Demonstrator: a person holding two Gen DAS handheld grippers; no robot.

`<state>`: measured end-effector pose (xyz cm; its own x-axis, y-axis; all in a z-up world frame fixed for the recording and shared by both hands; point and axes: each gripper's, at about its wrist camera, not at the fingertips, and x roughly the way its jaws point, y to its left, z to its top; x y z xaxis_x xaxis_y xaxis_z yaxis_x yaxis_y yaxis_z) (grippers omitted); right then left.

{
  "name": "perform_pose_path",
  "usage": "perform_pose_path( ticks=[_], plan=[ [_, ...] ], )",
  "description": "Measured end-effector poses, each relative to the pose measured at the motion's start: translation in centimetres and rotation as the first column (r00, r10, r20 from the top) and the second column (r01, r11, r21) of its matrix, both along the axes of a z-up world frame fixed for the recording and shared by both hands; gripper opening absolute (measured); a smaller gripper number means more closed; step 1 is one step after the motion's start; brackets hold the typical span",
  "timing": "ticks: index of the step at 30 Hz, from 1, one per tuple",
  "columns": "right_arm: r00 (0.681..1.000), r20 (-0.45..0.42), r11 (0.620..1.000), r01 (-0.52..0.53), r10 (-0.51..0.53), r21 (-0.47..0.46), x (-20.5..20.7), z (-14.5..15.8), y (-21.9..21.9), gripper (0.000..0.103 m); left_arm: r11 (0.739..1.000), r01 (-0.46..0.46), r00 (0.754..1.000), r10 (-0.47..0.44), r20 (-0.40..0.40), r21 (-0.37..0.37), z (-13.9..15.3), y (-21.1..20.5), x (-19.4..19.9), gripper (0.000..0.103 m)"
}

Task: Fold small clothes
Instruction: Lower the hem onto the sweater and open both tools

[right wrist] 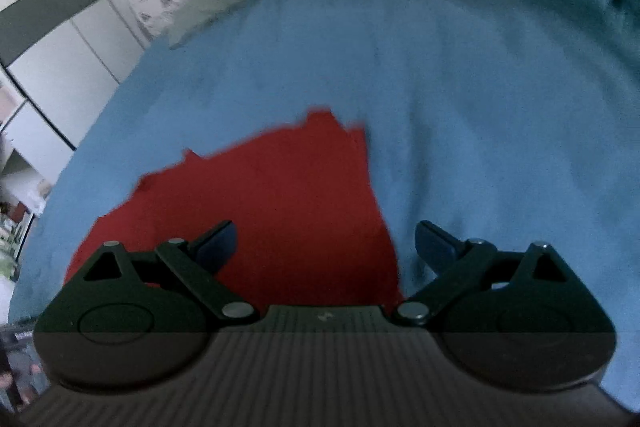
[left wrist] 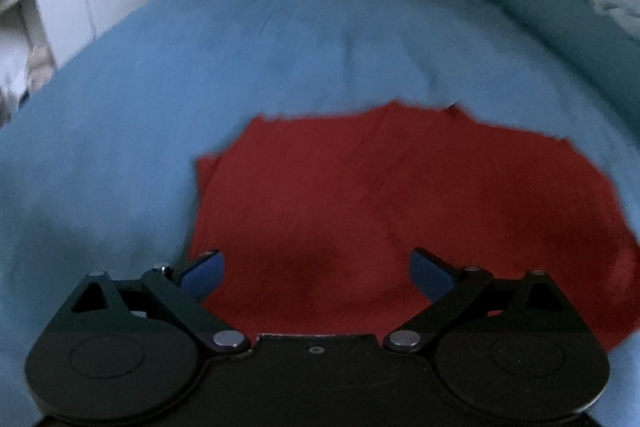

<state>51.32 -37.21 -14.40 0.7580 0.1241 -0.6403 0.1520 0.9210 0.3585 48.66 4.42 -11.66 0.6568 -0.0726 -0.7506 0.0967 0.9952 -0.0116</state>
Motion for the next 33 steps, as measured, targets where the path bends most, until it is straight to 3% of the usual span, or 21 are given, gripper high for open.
perform_pose_path(
  ticks=[3,5,9,11,13,18,21,24,29,33],
  plan=[
    [0.998,-0.027,0.992,-0.058,0.055,-0.109,-1.6,2.7,0.1,0.103,0.999,0.037,0.999,-0.037,-0.002,0.030,2.3,-2.6,-0.3,0.103],
    [0.995,-0.065,0.988,-0.079,0.071,-0.132,-2.4,3.0,0.2,0.103,0.998,0.065,0.998,-0.065,-0.025,0.024,2.7,-4.2,-0.5,0.103],
    [0.991,-0.125,0.989,-0.071,0.054,-0.133,-3.2,1.0,0.4,0.103,0.994,0.109,0.991,-0.106,-0.084,0.026,1.3,-7.0,0.5,0.103],
    [0.988,-0.144,0.990,-0.068,0.050,-0.122,-2.9,-0.5,0.6,0.088,0.992,0.124,0.989,-0.121,-0.091,0.029,0.4,-8.3,1.0,0.103],
    [0.986,-0.156,0.992,-0.068,0.051,-0.103,-2.4,-2.1,0.9,0.082,0.991,0.127,0.988,-0.123,-0.091,0.031,-0.4,-9.2,1.4,0.103],
    [0.985,-0.168,0.993,-0.044,0.026,-0.108,-1.3,-5.3,1.8,0.079,0.993,0.111,0.989,-0.105,-0.103,0.047,-2.0,-10.6,3.3,0.103],
    [0.989,-0.146,0.989,-0.047,0.026,-0.143,-1.8,-5.4,2.5,0.079,0.993,0.096,0.988,-0.087,-0.128,0.063,-2.9,-10.9,3.9,0.103],
    [0.987,-0.147,0.987,-0.082,0.061,-0.141,-2.0,-5.3,2.5,0.065,0.995,0.069,0.983,-0.055,-0.175,0.075,-4.1,-11.1,4.6,0.103],
    [0.980,-0.161,0.984,-0.136,0.117,-0.114,-1.6,-4.6,2.5,0.030,0.997,0.049,0.976,-0.036,-0.216,0.052,-5.5,-10.6,5.5,0.103],
    [0.982,-0.169,0.996,-0.079,0.084,0.039,-1.5,-3.5,1.0,0.025,0.996,0.051,0.971,-0.032,-0.236,0.073,-5.7,-10.9,6.2,0.103]
  ],
)
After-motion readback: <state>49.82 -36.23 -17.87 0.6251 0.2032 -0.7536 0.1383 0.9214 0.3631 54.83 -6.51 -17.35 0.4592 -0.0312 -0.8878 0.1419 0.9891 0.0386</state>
